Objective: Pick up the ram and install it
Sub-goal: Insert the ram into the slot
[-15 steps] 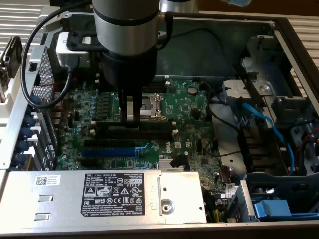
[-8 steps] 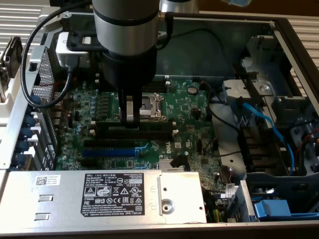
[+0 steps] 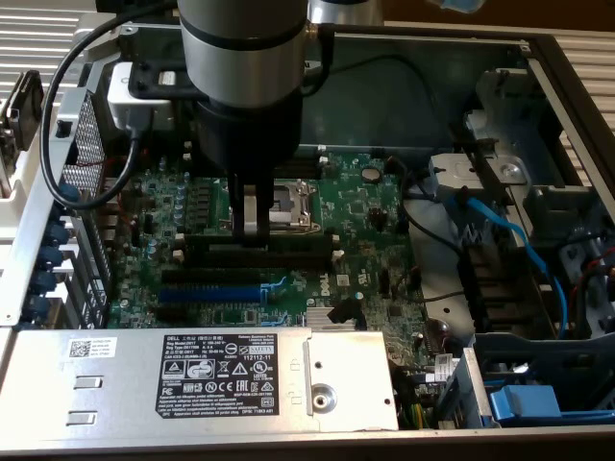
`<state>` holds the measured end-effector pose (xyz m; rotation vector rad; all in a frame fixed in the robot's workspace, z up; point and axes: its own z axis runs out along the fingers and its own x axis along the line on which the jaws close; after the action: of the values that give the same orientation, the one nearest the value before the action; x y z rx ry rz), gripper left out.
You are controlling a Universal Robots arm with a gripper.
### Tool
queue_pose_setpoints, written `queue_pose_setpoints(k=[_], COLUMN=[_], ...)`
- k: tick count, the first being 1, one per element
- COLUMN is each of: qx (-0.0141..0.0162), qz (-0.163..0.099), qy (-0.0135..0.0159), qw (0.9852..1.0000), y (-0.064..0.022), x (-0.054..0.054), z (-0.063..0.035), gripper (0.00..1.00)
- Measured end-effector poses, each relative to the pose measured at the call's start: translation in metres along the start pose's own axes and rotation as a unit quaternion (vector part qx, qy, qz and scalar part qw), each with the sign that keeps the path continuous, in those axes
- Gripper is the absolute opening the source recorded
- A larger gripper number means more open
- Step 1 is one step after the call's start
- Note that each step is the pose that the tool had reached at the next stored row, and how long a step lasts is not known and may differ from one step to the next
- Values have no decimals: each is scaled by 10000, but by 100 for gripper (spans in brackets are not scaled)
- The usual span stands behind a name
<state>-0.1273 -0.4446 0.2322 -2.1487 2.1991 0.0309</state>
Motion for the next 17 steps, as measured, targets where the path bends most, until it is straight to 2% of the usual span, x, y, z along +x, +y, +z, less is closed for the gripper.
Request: queue_pose_setpoints(k=[17], qx=[1], qz=[0], qy=[0], qw=[10000], y=[-4], x=[5], z=[5], gripper=[12])
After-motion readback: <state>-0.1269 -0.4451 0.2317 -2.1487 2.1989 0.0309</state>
